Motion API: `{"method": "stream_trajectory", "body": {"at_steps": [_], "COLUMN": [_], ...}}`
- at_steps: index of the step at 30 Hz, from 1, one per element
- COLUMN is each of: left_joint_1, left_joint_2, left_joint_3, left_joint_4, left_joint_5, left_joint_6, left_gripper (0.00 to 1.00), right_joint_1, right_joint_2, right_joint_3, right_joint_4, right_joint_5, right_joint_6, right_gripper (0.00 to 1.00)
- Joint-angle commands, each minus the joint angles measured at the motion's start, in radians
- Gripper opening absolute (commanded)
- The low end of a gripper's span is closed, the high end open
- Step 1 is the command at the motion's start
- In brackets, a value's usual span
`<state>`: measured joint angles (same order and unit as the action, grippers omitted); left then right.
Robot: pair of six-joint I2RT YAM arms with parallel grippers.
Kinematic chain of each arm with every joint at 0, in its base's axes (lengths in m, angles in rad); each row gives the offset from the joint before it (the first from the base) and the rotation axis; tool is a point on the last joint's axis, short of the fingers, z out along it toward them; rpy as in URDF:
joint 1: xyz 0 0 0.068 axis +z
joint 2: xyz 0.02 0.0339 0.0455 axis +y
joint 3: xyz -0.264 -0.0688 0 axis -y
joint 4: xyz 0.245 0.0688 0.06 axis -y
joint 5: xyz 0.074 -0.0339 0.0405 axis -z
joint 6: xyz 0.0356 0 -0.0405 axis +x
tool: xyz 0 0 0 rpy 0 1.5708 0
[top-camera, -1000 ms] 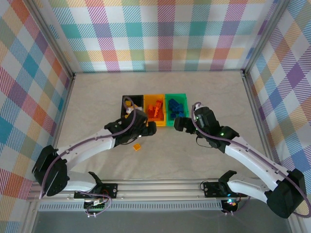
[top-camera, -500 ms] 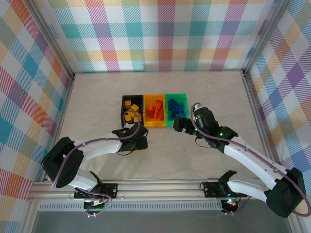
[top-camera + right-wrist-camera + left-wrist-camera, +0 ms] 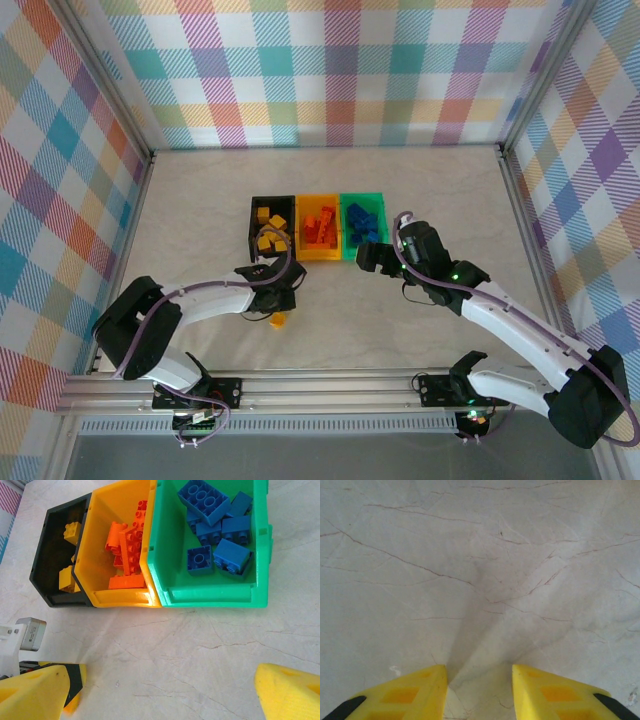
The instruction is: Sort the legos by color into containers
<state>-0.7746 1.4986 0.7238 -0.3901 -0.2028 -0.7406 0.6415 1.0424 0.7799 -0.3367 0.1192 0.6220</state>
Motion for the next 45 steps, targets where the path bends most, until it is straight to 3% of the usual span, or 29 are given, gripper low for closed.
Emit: {"method": "stream_trajectory", "body": {"at_steps": [1, 6, 13, 18, 25, 30, 45], "left_joint_1": [0.0, 0.016, -0.003, -0.109, -0.176, -0.202, -0.298], "left_joint_2": [-0.004, -0.08, -0.164, -0.192, -0.322, -0.302, -0.145], "left_joint_3": [0.002, 0.07, 0.102, 0.037, -0.083, -0.109, -0.129], "left_joint_4": [-0.007, -0.063, -0.194, -0.277, -0.315, -0.294, -0.251], "left_joint_5": [0.048, 0.033, 0.087, 0.106, 0.162, 0.199, 0.221], "left_joint_6": [0.004, 0.028, 0.074, 0.036, -0.072, -0.094, -0.128], "left_gripper": [0.37, 0.38, 0.75, 0.82, 0.84, 0.82, 0.59], "right_joint_1": [-0.004, -0.005, -0.004, -0.004, -0.005, -0.005, -0.006], "right_joint_2": [-0.007, -0.005, -0.019, -0.034, -0.039, -0.047, -0.051], "right_joint_3": [0.006, 0.005, 0.002, -0.031, -0.05, -0.056, -0.069], "right_joint_4": [0.016, 0.019, -0.021, -0.012, -0.007, -0.01, -0.008], "right_joint_5": [0.005, 0.001, -0.019, -0.019, -0.013, -0.005, 0.001], "right_joint_6": [0.011, 0.013, 0.001, 0.004, -0.001, -0.005, -0.004], "right_gripper": [0.95, 0.95, 0.95, 0.95, 0.96, 0.96, 0.96]}}
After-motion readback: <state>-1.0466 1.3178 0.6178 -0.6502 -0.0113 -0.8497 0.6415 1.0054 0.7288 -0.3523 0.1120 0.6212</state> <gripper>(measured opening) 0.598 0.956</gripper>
